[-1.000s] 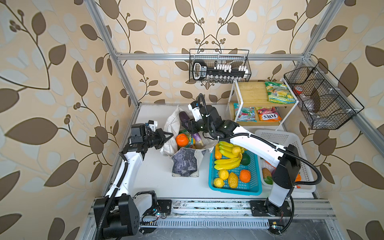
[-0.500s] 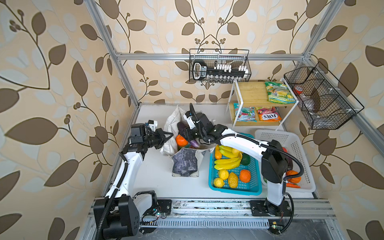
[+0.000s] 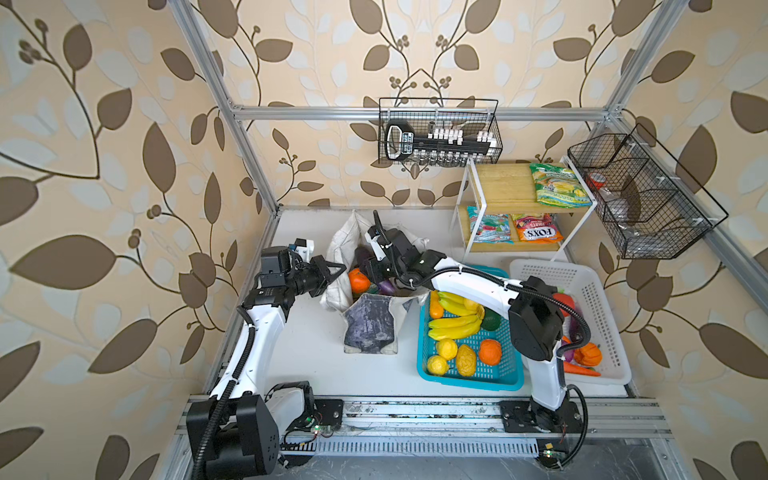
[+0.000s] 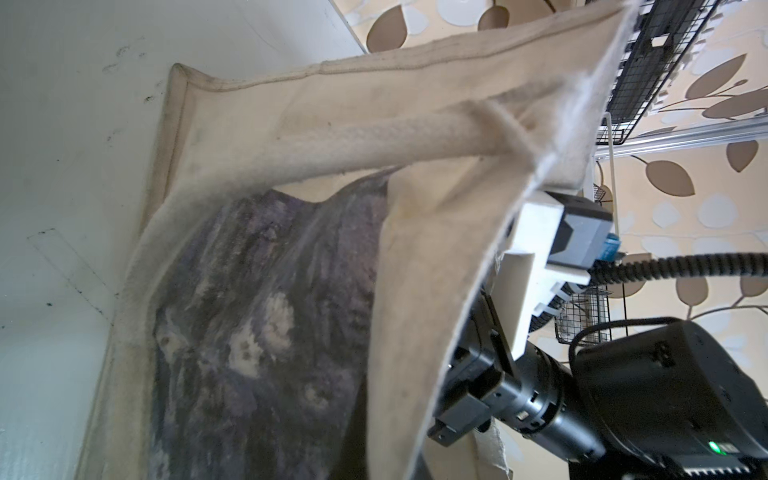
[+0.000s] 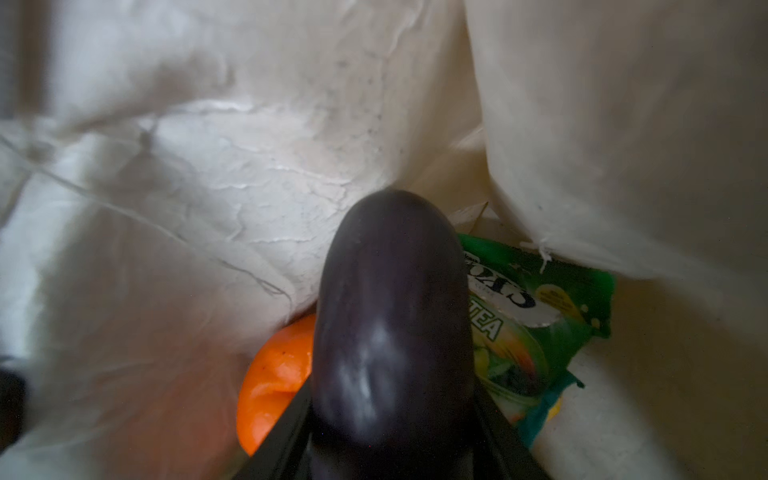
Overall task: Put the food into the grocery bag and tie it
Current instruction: 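Lower the eggplant into the tote and open the right gripper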
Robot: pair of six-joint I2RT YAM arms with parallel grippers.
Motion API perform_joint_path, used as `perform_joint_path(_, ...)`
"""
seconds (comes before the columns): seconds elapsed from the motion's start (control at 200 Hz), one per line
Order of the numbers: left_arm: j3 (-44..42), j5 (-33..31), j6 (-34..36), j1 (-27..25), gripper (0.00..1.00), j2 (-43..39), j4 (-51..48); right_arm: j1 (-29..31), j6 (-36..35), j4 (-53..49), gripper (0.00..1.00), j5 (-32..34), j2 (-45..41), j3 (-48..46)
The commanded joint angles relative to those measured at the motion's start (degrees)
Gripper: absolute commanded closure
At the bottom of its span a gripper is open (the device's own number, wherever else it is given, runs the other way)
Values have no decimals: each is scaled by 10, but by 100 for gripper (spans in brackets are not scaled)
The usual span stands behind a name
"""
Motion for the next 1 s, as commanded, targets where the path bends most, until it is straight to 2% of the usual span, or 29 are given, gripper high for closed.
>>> perform_joint_path(0.0,14,19,7,-7,100,-10,0,6,-10,-13,57,19,12,-13)
perform_joint_path(0.145,14,15,8,-7,100,-14,-1,7,-20,0,56,23,-10,-25)
perform_joint_path(0.53,14,10,8,-7,100,-20,-1,4,-10,-5,56,1,42,-22)
perform_joint_path(1.0,12,5,5,-6,100,-18,1,3,-27,4,45,8,22,-38)
